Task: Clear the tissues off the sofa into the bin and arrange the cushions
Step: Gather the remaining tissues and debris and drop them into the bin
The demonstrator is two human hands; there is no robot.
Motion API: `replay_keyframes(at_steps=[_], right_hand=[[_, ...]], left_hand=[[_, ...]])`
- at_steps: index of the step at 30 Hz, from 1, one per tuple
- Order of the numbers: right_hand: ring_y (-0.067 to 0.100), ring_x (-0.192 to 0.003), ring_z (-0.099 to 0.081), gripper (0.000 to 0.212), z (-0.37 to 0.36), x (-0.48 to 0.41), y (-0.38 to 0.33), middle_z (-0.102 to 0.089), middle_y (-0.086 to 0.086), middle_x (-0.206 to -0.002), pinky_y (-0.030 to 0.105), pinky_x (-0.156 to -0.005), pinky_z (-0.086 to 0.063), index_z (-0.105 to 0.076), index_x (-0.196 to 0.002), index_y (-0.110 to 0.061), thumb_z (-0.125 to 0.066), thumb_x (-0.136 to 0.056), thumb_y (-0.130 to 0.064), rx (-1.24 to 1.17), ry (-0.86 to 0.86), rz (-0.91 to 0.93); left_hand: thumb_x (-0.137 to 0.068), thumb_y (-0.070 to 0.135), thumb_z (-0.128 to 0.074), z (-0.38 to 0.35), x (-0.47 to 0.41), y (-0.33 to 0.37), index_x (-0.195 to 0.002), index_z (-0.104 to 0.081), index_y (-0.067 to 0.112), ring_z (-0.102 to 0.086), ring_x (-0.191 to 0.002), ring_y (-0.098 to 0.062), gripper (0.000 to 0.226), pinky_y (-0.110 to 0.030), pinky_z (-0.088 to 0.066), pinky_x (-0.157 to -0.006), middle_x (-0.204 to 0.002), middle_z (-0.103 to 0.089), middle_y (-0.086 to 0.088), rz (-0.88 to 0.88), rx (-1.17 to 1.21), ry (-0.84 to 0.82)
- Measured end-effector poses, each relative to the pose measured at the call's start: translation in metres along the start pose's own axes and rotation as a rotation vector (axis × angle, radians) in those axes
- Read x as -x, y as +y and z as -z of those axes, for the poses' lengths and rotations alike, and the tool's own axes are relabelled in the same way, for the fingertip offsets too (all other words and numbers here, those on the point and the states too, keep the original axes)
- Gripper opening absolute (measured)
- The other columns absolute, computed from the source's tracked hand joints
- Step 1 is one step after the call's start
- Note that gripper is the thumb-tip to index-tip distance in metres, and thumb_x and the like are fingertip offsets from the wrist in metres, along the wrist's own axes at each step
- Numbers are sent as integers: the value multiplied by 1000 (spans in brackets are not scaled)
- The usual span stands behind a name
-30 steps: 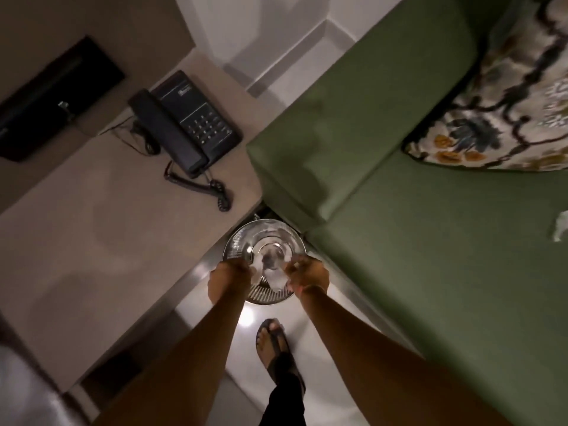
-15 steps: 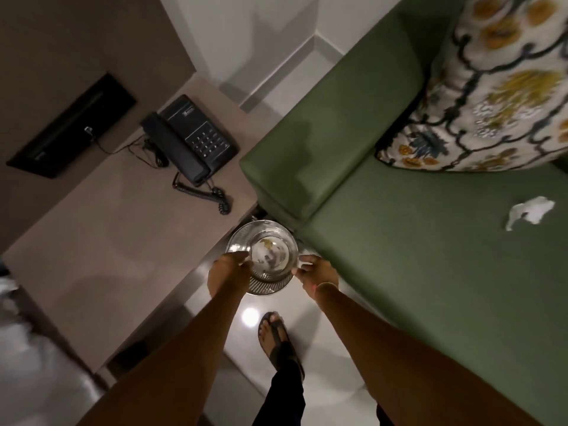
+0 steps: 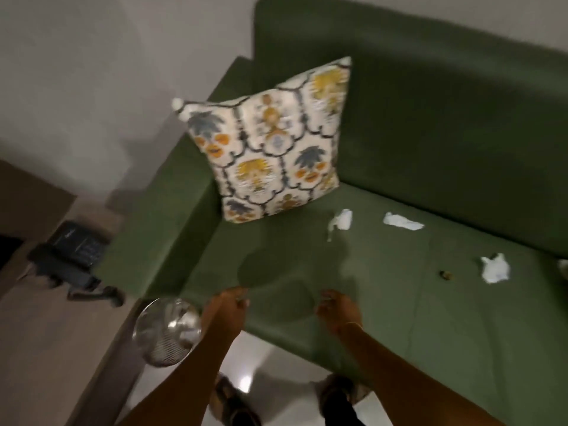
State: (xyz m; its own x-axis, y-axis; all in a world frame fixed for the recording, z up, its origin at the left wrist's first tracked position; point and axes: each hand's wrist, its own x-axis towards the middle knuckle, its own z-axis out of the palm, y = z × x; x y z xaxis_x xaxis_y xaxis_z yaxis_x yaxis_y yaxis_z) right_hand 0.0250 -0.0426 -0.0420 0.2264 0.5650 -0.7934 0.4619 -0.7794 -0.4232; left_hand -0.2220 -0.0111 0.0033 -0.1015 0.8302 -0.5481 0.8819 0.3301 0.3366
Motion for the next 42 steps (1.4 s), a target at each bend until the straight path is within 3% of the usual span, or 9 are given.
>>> replay_keyframes(at_steps=[7,11,15,19,23,27,30,36,42], right_hand=[[23,-107,-66,37,170,-31,104,-74,2,-109,37,-98,-51,-63,-119,-27,-69,-83,-25,-50,164,-24],[21,-103,-69,30,250,-55,159,-75,-1,-106,30,-90,-52,-64,-115,-31,-67,-85,-25,-48,384,-21],[25,-107,-64,35,306,-89,204,-68,3,-121,35,-90,-49,-58,-123,-30,-64,-88,-30,-26,579,-88],[28,-123,-52,61,330,-126,228,-53,7,-139,44,-102,-45,-39,-141,-32,-66,-87,-28,19,520,-86],[31,-127,-46,71,329,-153,239,-44,6,-141,47,-100,-47,-30,-145,-37,-68,-85,-27,235,509,-74],[26,-108,-56,42,324,-162,242,-58,8,-121,39,-89,-52,-57,-126,-24,-67,-85,-22,315,638,-84],[26,-93,-63,26,323,-161,224,-65,11,-103,37,-86,-54,-64,-116,-16,-60,-91,-23,113,608,-237],[22,-103,-56,14,275,-153,132,-70,0,-101,29,-80,-44,-75,-93,-27,-63,-84,-27,103,577,357],[28,-123,-45,26,239,-194,46,-57,2,-131,37,-98,-42,-74,-103,-26,-65,-79,-32,343,492,502]], left_hand=[[-84,26,-65,-94,-8,179,-118,-68,23,-65,-111,-30,34,-38,-51,-94,-118,-72,-10,-172,36,-95],[-85,29,-64,-161,-14,272,-119,-67,27,-63,-113,-27,34,-34,-49,-93,-120,-71,-6,-359,-21,-151],[-87,34,-60,-227,-20,349,-125,-59,32,-61,-115,-26,39,-35,-48,-92,-124,-67,-2,-503,-115,-202],[-85,35,-62,-279,-30,391,-132,-50,32,-57,-117,-26,49,-38,-49,-92,-134,-56,1,-661,-197,-211],[-84,36,-63,-312,-44,393,-123,-58,29,-50,-115,-24,40,-38,-50,-88,-125,-52,-1,-750,-304,-137],[-88,31,-55,-318,-53,384,-103,-69,23,-54,-105,-23,23,-35,-48,-82,-107,-61,0,-784,-267,-85],[-88,34,-55,-301,-54,365,-104,-70,25,-57,-103,-20,23,-33,-49,-79,-104,-64,3,-725,-207,-76],[-82,24,-68,-207,-84,300,-101,-73,31,-64,-98,-28,21,-36,-54,-79,-106,-72,0,-564,-111,149],[-78,23,-74,-137,-146,259,-97,-76,25,-55,-103,-34,19,-43,-52,-81,-119,-64,-6,-394,-160,285]])
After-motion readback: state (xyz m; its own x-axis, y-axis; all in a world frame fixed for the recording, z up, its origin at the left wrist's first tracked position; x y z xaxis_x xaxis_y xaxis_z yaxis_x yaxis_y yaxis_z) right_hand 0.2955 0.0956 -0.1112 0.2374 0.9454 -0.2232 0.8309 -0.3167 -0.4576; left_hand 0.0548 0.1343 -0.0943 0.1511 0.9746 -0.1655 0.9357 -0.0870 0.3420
